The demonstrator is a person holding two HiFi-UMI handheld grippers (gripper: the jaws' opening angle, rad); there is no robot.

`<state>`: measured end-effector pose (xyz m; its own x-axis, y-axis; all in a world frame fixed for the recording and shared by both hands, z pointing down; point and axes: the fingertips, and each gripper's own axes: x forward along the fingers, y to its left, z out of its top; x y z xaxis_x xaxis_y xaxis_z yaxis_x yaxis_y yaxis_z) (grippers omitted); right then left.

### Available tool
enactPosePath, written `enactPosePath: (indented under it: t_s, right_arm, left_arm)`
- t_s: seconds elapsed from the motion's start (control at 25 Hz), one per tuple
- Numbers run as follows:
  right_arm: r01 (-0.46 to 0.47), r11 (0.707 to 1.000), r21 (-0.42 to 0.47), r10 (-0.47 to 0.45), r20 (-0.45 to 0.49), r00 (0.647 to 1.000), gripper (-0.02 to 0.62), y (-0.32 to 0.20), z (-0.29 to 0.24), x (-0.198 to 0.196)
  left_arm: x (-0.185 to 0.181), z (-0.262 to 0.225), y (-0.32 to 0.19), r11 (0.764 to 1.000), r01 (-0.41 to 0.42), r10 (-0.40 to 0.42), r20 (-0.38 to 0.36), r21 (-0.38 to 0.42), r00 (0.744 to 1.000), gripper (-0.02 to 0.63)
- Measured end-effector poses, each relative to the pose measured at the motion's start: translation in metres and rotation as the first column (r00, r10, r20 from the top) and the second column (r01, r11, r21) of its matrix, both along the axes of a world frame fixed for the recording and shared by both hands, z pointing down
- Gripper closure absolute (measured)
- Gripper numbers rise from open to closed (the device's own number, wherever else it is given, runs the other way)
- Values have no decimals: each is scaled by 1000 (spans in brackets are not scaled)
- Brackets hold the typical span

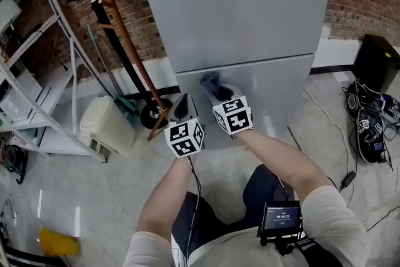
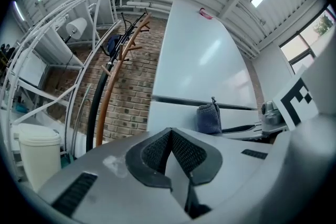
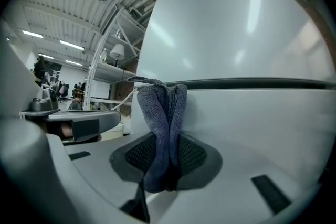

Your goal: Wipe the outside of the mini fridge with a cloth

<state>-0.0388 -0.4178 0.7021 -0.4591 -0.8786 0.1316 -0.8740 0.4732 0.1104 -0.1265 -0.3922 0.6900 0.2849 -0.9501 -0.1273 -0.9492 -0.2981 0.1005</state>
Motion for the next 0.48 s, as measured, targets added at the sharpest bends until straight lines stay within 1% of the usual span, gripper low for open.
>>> enactPosePath:
  t_s: [0.2,0.36,0.48]
  right_arm:
    - [-82,997,2,82,7,997,491,3,1,58]
    - [-121,993,-1,121,10,993,491,3,0,97]
    - [-150,989,3,150,28,988,491,4,-2,125]
  left_arm:
    - [38,1,5,999,-52,52,9,-2,999,606]
    - [66,-2,8,996,-92,91,28,2,995,606]
    - [84,-5,10,994,-108,108,16,4,994,606]
